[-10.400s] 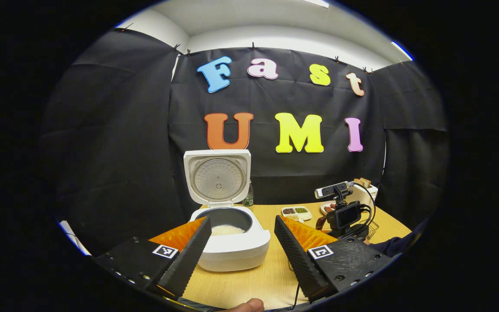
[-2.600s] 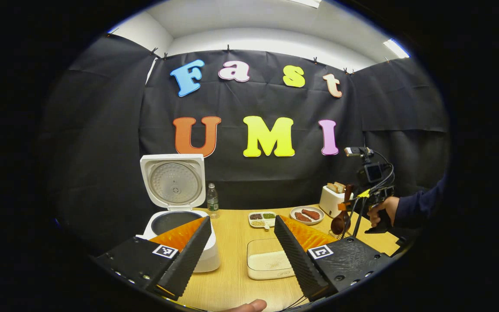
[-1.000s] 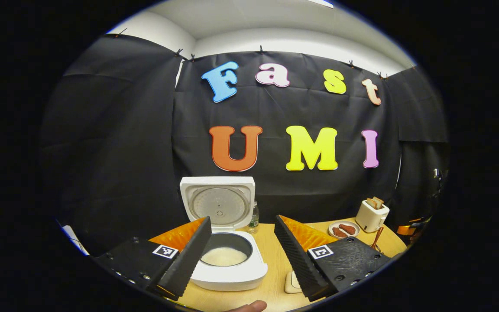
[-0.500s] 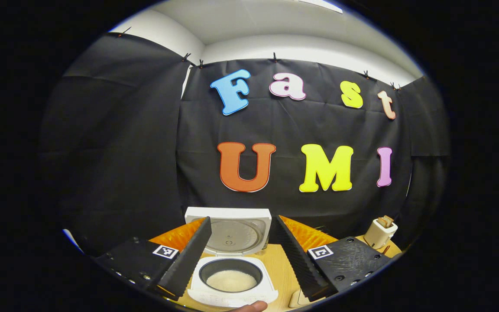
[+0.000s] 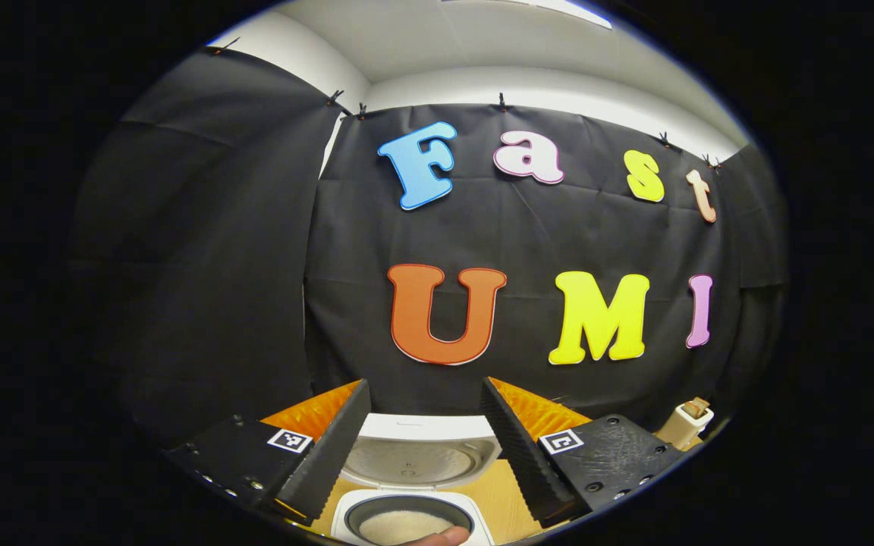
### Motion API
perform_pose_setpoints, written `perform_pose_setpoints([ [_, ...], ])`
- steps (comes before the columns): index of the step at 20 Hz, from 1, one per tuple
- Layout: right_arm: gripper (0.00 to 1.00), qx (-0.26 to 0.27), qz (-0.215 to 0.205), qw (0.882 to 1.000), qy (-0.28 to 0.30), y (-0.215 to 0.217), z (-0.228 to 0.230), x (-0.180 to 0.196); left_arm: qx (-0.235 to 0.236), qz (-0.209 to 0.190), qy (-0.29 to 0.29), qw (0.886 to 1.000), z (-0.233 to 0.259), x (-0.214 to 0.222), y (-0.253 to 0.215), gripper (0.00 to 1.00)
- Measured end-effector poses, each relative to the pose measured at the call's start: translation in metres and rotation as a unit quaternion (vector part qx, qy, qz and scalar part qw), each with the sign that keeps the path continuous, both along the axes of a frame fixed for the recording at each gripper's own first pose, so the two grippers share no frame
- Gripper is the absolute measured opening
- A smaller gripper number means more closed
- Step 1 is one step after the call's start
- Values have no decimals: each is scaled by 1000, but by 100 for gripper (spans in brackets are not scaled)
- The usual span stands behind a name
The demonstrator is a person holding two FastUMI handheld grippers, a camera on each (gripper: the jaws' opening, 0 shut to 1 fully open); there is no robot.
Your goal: Close the left gripper, press the button to open the rice cooker; take a wooden spoon from the chopstick holder with the right hand, scoop a spoonful of rice and pour it into the rice cooker, then put the wooden spoon back into the chopstick holder.
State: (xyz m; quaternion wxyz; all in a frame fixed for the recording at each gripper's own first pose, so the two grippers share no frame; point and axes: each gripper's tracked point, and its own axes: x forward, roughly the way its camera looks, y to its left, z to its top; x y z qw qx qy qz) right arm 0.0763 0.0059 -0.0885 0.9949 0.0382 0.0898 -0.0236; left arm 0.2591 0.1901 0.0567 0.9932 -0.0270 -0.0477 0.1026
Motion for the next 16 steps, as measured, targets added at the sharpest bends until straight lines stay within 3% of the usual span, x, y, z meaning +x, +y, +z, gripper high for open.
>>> perform_pose_setpoints([
  [3,100,1,-4,1000,-23,12,16,-8,-4,-3,11,1000,-11,31,5,93],
  [6,100,-3,6,999,-35,24,25,-13,6,-7,21,1000,-20,64,10,93],
  [9,100,-2,7,999,-33,28,25,-18,-18,-9,39,999,-31,91,18,94],
  [16,100,-6,-1,1000,-26,15,21,-27,-44,9,113,993,-75,115,42,93],
])
